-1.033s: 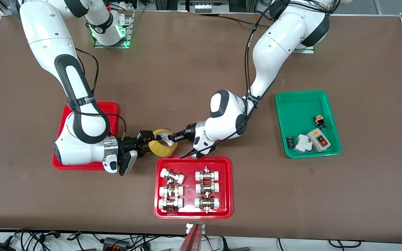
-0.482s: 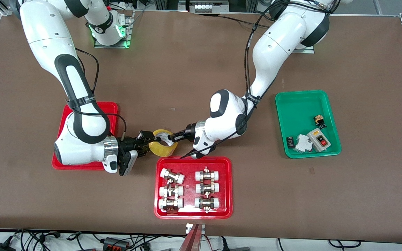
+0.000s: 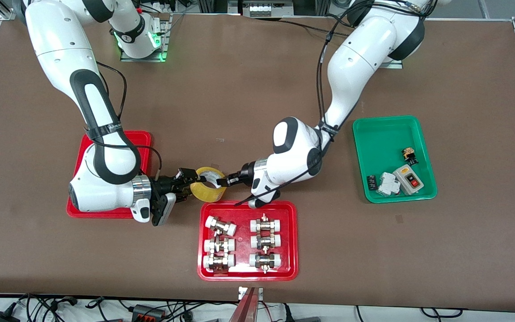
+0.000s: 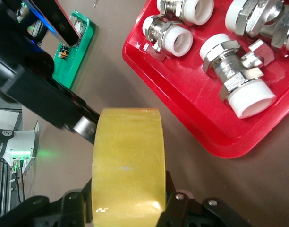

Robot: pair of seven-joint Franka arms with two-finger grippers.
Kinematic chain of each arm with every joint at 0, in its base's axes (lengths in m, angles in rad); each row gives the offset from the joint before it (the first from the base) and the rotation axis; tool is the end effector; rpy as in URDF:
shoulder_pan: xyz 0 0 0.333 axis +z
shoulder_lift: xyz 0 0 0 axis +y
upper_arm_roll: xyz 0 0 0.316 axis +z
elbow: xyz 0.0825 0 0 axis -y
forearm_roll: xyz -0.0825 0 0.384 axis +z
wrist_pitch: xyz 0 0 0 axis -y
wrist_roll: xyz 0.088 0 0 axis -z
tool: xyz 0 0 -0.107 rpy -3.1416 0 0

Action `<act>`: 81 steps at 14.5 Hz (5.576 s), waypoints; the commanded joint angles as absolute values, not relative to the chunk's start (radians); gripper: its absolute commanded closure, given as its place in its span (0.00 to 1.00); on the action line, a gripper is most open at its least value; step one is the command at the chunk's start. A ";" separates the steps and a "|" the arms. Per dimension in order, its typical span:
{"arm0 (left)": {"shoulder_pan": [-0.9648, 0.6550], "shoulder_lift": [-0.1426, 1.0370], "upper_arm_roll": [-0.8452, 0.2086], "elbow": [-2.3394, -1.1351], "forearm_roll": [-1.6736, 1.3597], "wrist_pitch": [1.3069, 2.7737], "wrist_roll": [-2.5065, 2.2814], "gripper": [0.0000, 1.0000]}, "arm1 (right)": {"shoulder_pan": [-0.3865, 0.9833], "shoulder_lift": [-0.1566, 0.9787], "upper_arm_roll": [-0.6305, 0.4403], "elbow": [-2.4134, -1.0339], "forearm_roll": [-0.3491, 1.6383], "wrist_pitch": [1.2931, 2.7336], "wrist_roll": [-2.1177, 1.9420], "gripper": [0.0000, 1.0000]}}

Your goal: Left arm passes tape to right arm into tray

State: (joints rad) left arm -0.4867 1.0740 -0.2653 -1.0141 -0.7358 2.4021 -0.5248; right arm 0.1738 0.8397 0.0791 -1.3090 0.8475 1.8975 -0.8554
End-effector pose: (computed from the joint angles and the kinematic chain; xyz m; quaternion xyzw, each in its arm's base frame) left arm 0.6460 -0.4910 0.2359 0.8914 0.1985 -0.1031 0.3942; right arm 0.6971 0.2226 0.2416 -0.8563 -0.3092 -0.0097 0.4137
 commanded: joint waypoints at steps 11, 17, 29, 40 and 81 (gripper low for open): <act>-0.183 0.727 -0.255 -1.055 -0.014 1.607 -0.511 0.00 | 0.157 0.793 0.072 -1.319 0.838 1.867 -0.824 0.65; -0.104 0.476 -0.238 -1.054 0.192 1.330 -0.514 0.00 | -0.072 0.758 0.069 -1.327 0.828 1.705 -0.736 0.67; -0.011 0.191 -0.290 -1.439 0.178 1.345 -0.505 0.00 | -0.345 0.810 0.067 -1.434 0.565 1.589 -0.744 0.62; 0.136 0.117 -0.290 -1.557 0.135 1.463 -0.127 0.00 | -0.315 0.830 0.075 -1.428 0.559 1.675 -0.768 0.00; -0.002 0.067 0.014 -1.531 0.052 1.456 -0.095 0.00 | 0.025 0.037 -0.049 -1.605 -0.021 1.754 -0.031 0.00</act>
State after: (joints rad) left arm 0.0081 0.0746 0.0069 -1.5347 0.0428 1.4660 -0.1178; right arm 0.0017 0.1634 -0.0332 -1.4087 -0.0001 1.6651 -0.0467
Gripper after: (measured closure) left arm 0.000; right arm 0.000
